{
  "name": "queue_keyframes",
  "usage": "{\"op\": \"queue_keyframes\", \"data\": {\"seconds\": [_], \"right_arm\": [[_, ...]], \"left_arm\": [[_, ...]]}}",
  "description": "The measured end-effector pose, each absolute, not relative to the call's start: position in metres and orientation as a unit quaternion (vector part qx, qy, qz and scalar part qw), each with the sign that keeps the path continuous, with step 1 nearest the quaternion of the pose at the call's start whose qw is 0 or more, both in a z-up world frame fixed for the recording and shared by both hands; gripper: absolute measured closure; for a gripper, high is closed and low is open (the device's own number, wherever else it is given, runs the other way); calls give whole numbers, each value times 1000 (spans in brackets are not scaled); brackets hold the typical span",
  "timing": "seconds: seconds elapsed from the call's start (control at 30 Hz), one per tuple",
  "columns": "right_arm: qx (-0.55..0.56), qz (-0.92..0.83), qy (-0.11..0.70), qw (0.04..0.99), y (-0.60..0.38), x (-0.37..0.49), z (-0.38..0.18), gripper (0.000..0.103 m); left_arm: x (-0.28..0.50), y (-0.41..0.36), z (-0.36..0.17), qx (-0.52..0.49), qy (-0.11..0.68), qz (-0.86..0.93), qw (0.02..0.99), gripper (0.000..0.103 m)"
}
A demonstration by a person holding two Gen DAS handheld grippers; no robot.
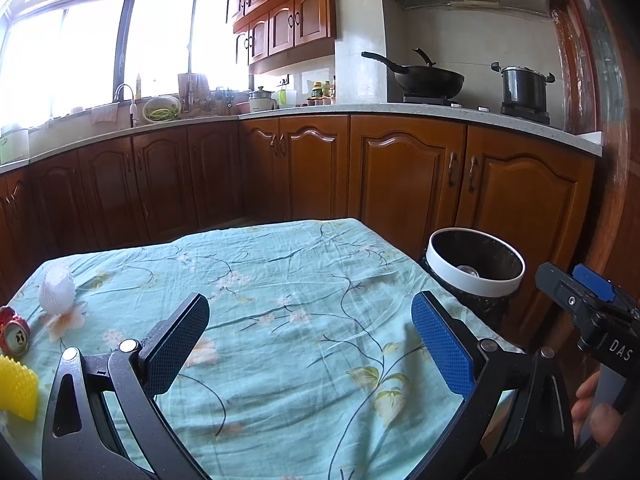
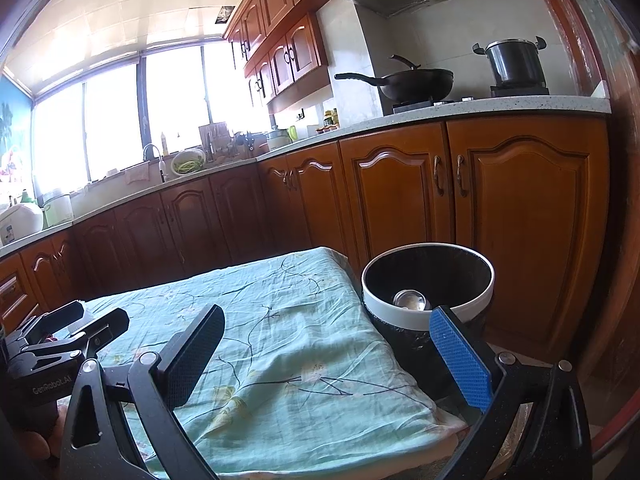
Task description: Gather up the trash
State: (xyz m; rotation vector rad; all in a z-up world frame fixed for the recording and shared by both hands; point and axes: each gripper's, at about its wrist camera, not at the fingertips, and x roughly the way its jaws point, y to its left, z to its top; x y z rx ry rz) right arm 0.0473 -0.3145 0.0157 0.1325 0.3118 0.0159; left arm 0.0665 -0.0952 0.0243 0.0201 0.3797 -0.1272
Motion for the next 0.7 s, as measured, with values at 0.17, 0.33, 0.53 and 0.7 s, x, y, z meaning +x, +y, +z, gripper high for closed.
{"op": "queue_keyframes", "data": {"seconds": [0.17,0.33,0.53,0.7], "right_arm": [[66,8,155,986,-314,47,16,0],[66,8,155,986,-314,47,16,0],[65,10,153,986,-314,47,16,0],[65,12,153,986,-315,48,16,0]], "left_arm": [[67,-96,24,10,189,-63,980,0],[67,-95,24,10,190,-63,980,0],[67,-94,23,8,190,-60,980,0],[67,-93,22,6,192,-60,980,0]]}}
